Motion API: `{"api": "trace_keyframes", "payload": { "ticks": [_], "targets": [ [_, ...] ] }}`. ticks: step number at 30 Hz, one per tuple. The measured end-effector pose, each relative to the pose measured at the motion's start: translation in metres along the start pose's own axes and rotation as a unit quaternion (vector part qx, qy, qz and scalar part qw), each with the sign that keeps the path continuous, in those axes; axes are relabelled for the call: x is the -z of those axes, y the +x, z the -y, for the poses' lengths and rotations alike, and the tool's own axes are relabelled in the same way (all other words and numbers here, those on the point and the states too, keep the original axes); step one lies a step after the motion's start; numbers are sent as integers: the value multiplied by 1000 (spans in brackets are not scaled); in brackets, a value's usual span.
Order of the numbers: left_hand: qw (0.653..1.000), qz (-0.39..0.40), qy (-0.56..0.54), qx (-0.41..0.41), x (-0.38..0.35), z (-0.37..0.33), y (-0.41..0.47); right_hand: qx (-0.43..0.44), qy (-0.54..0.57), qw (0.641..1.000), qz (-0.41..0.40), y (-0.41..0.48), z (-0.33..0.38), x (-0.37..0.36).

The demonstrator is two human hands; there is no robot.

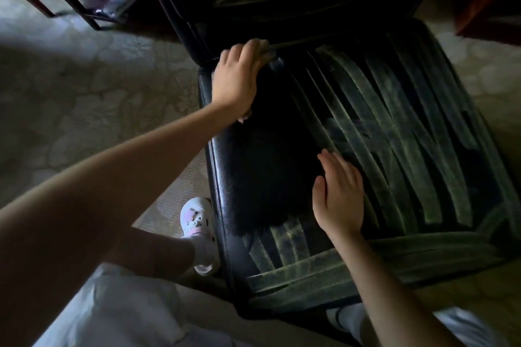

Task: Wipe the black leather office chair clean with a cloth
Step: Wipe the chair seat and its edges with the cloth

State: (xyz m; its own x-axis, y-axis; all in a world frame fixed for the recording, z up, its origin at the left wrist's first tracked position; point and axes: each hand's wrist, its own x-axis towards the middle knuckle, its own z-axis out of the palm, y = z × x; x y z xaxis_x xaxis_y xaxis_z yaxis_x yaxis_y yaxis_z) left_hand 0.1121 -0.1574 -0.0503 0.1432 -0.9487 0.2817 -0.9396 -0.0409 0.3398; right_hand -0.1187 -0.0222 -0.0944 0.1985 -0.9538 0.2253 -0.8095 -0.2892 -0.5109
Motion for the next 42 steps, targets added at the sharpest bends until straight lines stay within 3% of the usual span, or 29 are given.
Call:
{"api": "trace_keyframes", "payload": {
  "ticks": [3, 7, 17, 26, 36, 42],
  "targets": [
    [995, 85, 42, 28, -19, -2, 14, 6, -20, 1000, -1, 0, -1, -1],
    [996, 66, 11, 52, -33, -10, 10, 6, -23, 1000, -3, 0, 0, -2],
    [984, 103, -29, -140, -30, -57, -40, -6, -31, 999, -21, -1, 5, -8],
    [967, 170, -52, -181, -22, -71, -105, 2, 6, 997, -71, -2, 9, -8],
    [947, 183, -102, -245, 1, -72, -174, -20, 47, 995, -90, -11, 5, 16],
    [923, 198, -147, -297, 17, -64, -210, -73, -34, 997, -22, -60, -10, 37]
  ]
}}
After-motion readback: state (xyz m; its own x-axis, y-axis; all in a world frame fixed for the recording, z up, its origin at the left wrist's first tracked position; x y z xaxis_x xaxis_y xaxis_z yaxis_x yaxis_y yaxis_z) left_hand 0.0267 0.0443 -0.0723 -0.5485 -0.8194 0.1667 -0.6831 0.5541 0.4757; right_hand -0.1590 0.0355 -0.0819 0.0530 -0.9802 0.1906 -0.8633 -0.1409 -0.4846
